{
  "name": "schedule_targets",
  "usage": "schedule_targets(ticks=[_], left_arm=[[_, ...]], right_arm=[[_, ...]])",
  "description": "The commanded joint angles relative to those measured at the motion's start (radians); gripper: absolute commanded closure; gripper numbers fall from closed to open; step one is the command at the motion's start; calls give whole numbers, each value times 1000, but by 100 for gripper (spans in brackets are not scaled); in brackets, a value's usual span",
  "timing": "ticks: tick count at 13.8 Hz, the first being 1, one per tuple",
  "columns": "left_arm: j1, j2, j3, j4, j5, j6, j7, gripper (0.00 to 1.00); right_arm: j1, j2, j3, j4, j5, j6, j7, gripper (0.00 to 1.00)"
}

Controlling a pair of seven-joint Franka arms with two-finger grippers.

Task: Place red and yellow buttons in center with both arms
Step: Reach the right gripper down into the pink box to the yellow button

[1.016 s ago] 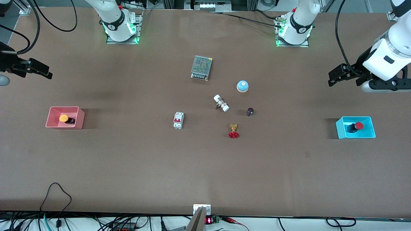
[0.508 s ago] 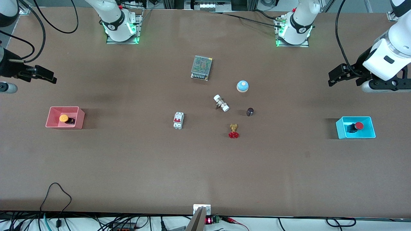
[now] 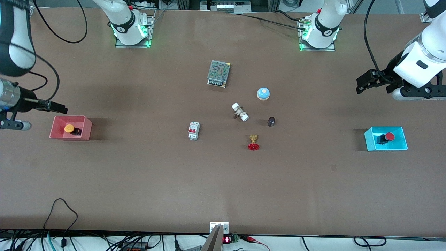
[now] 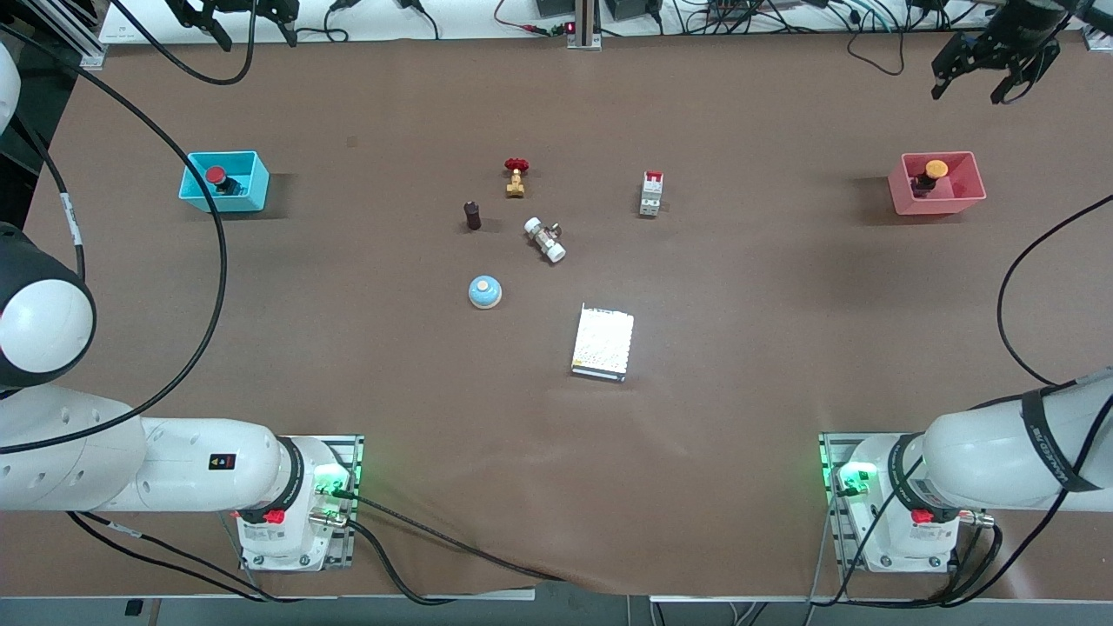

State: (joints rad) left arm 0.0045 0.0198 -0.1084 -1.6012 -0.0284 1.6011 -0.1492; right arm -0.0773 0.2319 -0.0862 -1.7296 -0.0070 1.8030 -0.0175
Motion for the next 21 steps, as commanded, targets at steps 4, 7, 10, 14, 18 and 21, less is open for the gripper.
schedule_targets(ticks=[4, 7, 10, 14, 18, 21], left_arm=[[11, -1, -10, 14, 4, -13, 20, 0], [11, -1, -10, 14, 4, -13, 20, 0], [11, 0, -8, 12, 4, -13, 16, 0], [15, 22, 4, 14, 4, -13, 11, 0], [61, 80, 6, 53, -1, -7, 8, 0], [146, 166, 6, 107, 4, -10, 22, 0]], right_arm=[[-33, 128, 5, -1, -44, 137, -9, 0], [-51, 199, 5, -1, -45, 205, -30, 0], [-58, 240, 5, -1, -80, 248, -36, 0], [-85, 299, 5, 4, -113, 291, -54, 0], [-90, 311, 5, 4, -128, 297, -68, 0], [-91, 328, 5, 4, -134, 299, -70, 0]])
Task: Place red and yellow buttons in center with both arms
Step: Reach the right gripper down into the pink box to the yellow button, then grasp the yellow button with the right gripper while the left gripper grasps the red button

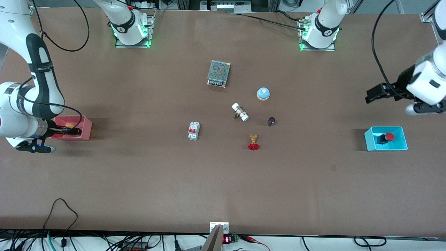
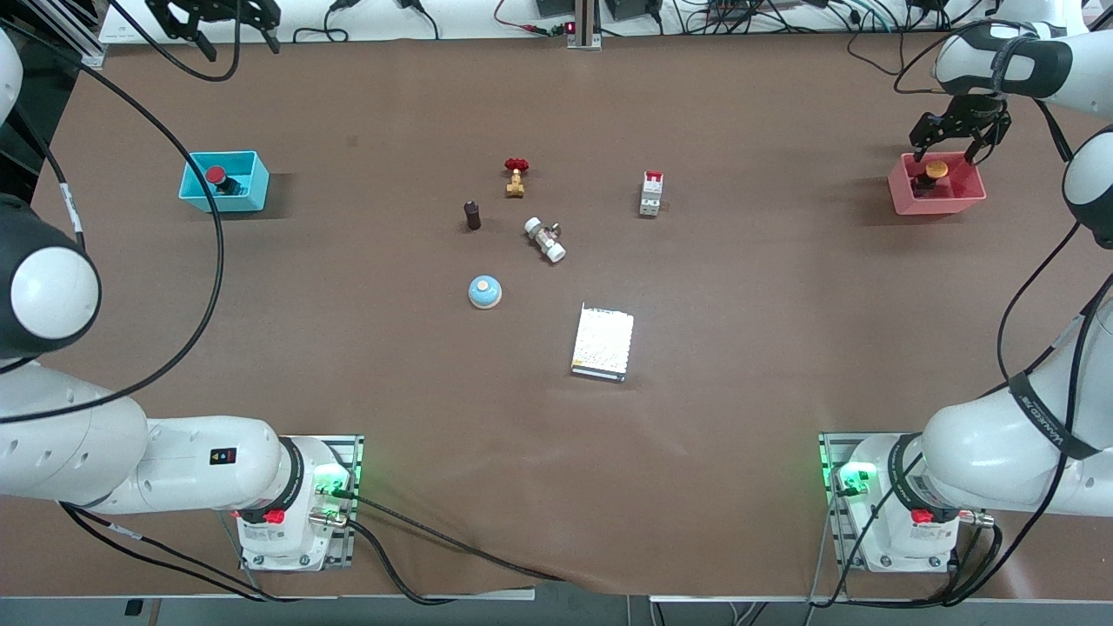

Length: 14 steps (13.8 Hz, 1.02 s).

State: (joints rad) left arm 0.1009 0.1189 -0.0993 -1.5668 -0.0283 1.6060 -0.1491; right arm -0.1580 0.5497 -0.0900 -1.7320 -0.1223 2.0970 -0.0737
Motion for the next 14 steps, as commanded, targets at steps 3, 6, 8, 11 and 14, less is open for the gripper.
schedule_targets(ticks=[3, 6, 8, 11, 14], left_arm=[[124, 123, -2, 73, 7, 0, 150, 0], [195, 244, -3, 62, 160, 157, 291, 0], [253, 307, -3, 62, 177, 262, 353, 0], [270, 382, -3, 53, 176, 304, 401, 0], [299, 450, -3, 9, 177, 368, 413, 0]], right_arm=[[-11, 12, 9, 3, -27, -2, -23, 10], [-11, 18, 9, 3, -27, -2, -25, 25], [-11, 24, 10, 3, -27, -6, -28, 28], [-11, 25, 10, 2, -27, -9, -37, 29], [-9, 30, 10, 0, -27, -12, -44, 29]])
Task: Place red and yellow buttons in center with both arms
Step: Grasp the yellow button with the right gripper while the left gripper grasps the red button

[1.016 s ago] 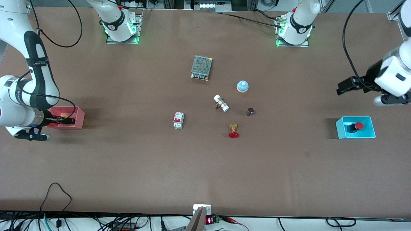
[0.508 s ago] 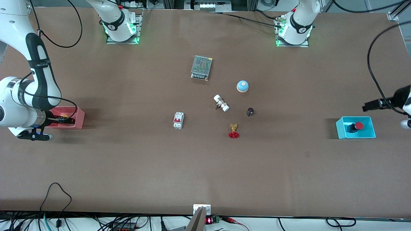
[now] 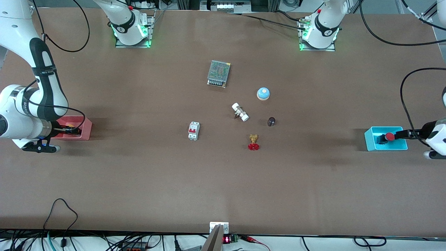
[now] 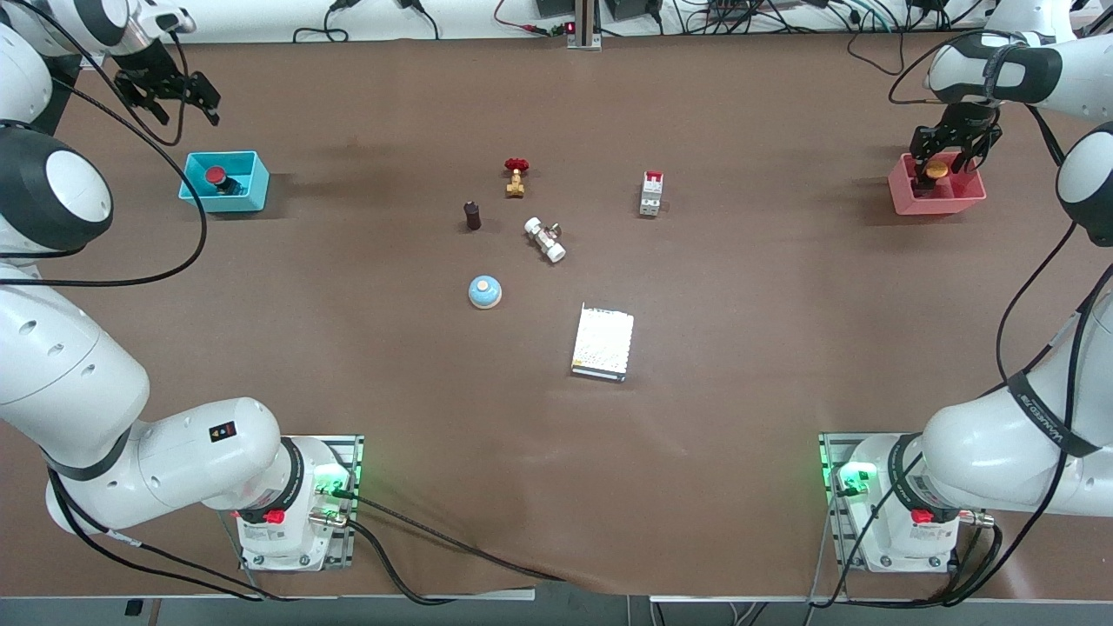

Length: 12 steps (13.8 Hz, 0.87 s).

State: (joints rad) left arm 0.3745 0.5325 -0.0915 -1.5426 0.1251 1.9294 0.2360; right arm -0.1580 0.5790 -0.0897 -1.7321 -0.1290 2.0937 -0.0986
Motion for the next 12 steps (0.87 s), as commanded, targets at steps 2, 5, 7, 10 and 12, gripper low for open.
schedule_targets(ticks=[2, 5, 7, 10, 12], left_arm=[[67, 50, -11, -97, 24, 174, 100, 0], [87, 52, -11, -186, 24, 313, 120, 0], [90, 52, -13, -226, 22, 358, 118, 4], [92, 52, -16, -238, 21, 353, 118, 15], [92, 50, -17, -254, 21, 352, 118, 17]], right_arm=[[-9, 2, 10, 0, -20, -18, -24, 29], [-8, 2, 10, 0, -20, -35, -24, 30], [-6, 2, 10, 0, -20, -43, -26, 35], [-3, 1, 10, 2, -20, -44, -29, 44], [-3, 2, 10, 5, -18, -43, -27, 44]])
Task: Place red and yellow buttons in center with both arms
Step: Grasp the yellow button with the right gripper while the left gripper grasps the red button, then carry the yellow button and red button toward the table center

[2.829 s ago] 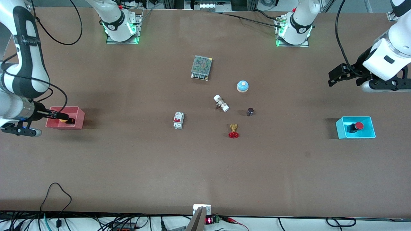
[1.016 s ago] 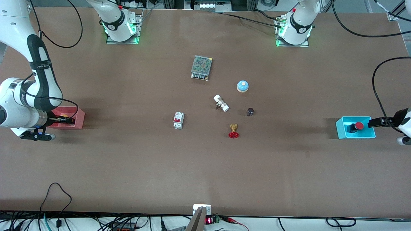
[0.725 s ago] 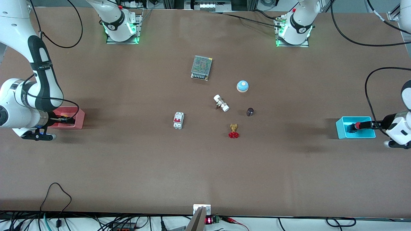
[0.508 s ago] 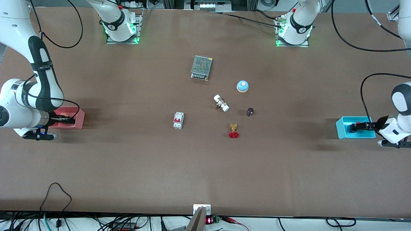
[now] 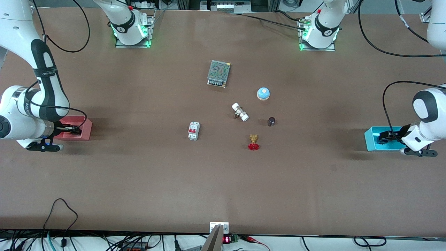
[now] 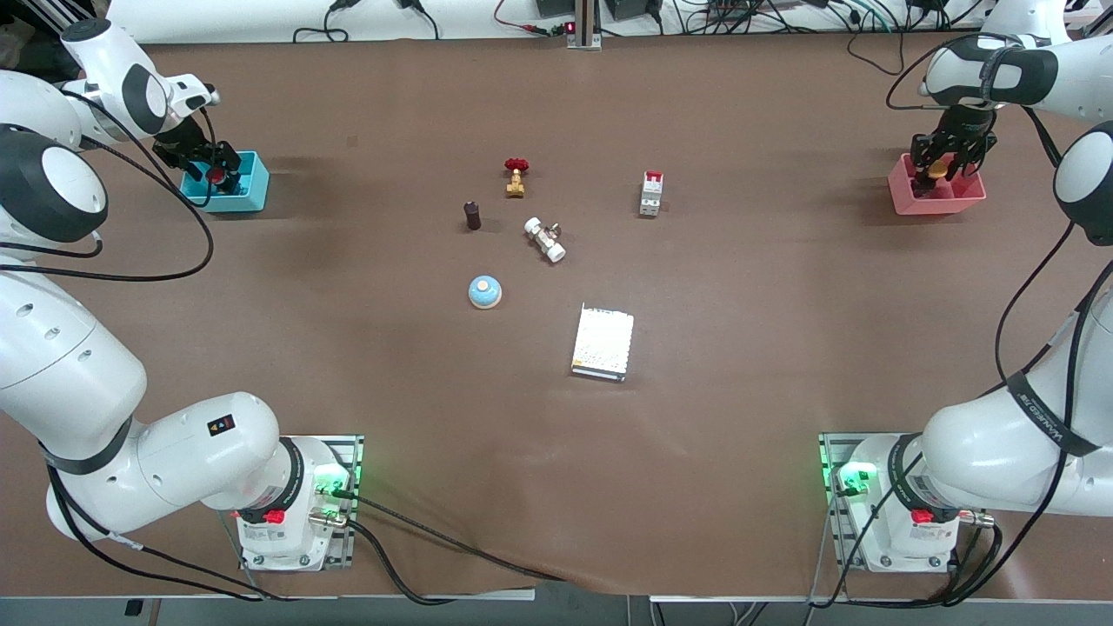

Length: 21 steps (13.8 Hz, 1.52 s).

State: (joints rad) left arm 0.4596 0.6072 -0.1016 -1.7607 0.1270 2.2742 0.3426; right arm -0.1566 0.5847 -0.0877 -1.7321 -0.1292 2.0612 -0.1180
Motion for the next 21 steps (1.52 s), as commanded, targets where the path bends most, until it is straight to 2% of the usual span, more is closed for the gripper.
schedule_targets(ticks=[1, 3, 5, 7, 9, 14, 16, 18, 19, 21], left_arm=[[8, -24, -7, -46, 19, 7, 12, 21], [14, -24, -7, -48, 19, 7, 13, 35], [14, -26, -12, -48, 19, 7, 13, 45], [14, -27, -12, -46, 19, 5, 13, 60], [14, -29, -13, -40, 19, 4, 13, 68], [13, -108, -13, -31, 20, -7, 56, 73], [2, -170, -18, -16, 20, -91, 58, 72], [-7, -188, -85, 65, 19, -248, 47, 72], [-7, -187, -124, 98, 19, -310, 18, 73], [-19, -185, -190, 106, 20, -323, -104, 74]], right_arm=[[-4, -3, 8, 6, -18, -10, -8, 44], [-4, -5, 8, 9, -18, -9, -8, 43], [-4, -3, 8, 11, -20, -3, -8, 43], [-6, -3, 8, 11, -20, 0, -8, 43], [-6, -2, 8, 11, -21, 2, -6, 43], [-6, 4, 8, 12, -23, 14, -6, 45], [-6, 4, 8, 12, -23, 14, -8, 50], [-8, 4, 8, 12, -24, 13, -8, 61], [-8, 4, 8, 12, -24, 13, -12, 63], [-8, 4, 8, 12, -23, 13, -15, 69]])
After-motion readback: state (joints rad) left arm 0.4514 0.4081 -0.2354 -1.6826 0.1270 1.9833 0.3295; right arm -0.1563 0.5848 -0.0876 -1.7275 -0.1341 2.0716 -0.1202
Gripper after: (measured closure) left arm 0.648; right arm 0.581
